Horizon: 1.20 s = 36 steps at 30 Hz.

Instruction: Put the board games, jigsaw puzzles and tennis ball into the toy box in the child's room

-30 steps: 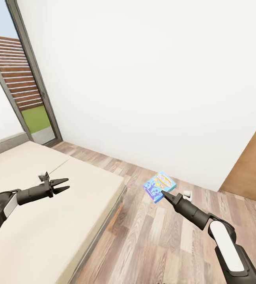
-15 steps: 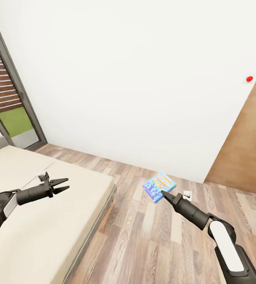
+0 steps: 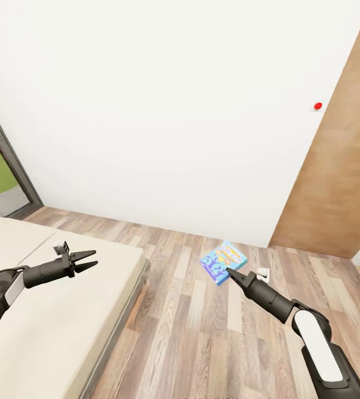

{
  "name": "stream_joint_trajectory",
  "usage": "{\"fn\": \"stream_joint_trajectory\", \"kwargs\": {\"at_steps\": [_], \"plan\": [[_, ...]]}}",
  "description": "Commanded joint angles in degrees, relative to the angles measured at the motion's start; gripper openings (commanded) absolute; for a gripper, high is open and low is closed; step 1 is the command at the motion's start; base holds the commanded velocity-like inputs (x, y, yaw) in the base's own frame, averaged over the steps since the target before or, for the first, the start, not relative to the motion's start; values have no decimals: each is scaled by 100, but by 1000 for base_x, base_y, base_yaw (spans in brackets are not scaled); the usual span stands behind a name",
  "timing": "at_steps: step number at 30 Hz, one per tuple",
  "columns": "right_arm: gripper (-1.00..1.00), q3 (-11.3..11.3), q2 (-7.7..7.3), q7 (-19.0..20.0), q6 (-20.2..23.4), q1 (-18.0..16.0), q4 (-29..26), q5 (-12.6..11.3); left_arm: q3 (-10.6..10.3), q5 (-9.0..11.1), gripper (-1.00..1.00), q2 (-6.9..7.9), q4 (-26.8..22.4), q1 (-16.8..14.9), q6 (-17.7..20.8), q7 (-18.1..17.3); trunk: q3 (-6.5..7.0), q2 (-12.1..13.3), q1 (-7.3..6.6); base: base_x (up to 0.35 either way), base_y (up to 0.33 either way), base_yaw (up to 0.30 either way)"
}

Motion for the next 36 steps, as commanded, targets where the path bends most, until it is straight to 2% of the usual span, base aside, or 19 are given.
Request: {"fn": "stream_joint_trajectory", "kwargs": {"at_steps": [1,14,23,36], "plan": [[-100,-6,3,20,35,-7,1,-4,2,5,100,2,-1,-3,60,-18,-17,-12,3,0,0,-223],[-100,-8,-1,19,35,-8,1,1,4,-1,100,13,-1,-4,68,-18,-83,-12,3,0,0,-221],[-100,-24,-13,16,33,-13,-4,0,11,-4,100,7,-1,-12,218,-2,-129,-12,3,0,0,-219],[-100,-74,-27,28,43,-7,1,-6,6,2,100,-8,-1,-21,230,249,-195,-12,3,-1,0,-211]]}}
